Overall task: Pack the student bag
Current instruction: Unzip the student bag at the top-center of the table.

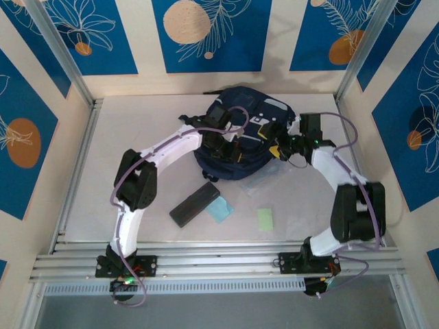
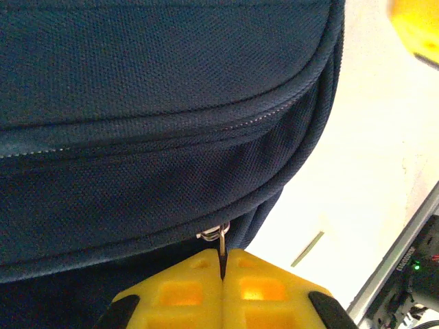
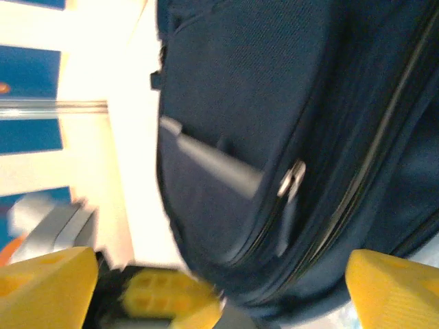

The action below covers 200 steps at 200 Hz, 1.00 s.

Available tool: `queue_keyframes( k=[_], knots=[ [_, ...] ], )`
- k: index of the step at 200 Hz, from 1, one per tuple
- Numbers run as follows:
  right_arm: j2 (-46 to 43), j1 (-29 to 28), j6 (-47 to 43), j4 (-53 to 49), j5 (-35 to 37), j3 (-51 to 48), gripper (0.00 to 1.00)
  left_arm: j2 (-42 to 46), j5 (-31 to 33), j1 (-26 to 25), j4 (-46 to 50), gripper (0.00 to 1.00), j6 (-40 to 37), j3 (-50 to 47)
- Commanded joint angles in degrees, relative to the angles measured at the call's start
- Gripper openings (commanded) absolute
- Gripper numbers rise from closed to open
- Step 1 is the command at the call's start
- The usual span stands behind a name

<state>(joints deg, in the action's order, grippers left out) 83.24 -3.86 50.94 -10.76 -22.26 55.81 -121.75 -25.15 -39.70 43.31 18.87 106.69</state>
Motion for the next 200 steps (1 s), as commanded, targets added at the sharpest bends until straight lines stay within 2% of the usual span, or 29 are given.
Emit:
queue_keyframes(
  k=[1,20,47,62,68,74,84,87,114,157,200],
  knots=[
    [-4.3,-1.0,6.1,2.0,-1.2,-6.5,0.96,-0.6,-3.6,-0.7,-0.9,0.0,1.9,3.3],
    [-4.9,-2.2,11.2,8.4,-0.2,-11.0,0.96,0.2,-3.4,-1.0,-1.0,0.0,2.0,3.3],
    [-0.3,-4.8,15.2,14.3,1.1,-11.1,0.94,2.1,-3.6,-1.7,-2.1,0.0,2.5,2.0],
    [3.6,-6.6,16.6,17.1,3.1,-10.1,0.87,3.2,-4.3,-2.1,-3.5,0.0,3.3,0.5],
    [5.3,-7.0,17.1,19.1,3.6,-9.8,0.78,3.5,-4.7,-2.3,-3.9,0.0,3.4,0.0],
    [6.8,-7.4,17.6,21.6,3.6,-9.7,0.61,3.7,-4.8,-2.3,-4.0,0.0,3.4,-0.5],
    [9.0,-7.5,18.4,24.3,3.7,-9.4,0.11,4.3,-4.1,-2.3,-3.8,0.0,3.1,-1.5],
    [9.5,-7.5,18.5,24.6,3.7,-9.2,0.0,4.5,-3.6,-2.3,-3.8,0.0,2.9,-1.9],
    [8.9,-7.7,14.4,23.7,3.0,-9.0,0.0,6.6,2.6,0.8,-3.8,0.0,0.9,-6.6],
    [3.1,-7.7,3.6,11.6,1.2,-7.3,0.0,6.6,13.4,9.5,-0.2,0.0,-6.5,-10.2],
    [1.7,-6.8,-6.0,1.7,-4.1,-3.6,0.0,7.1,21.1,17.8,-3.3,0.0,-9.0,-12.3]
  ],
)
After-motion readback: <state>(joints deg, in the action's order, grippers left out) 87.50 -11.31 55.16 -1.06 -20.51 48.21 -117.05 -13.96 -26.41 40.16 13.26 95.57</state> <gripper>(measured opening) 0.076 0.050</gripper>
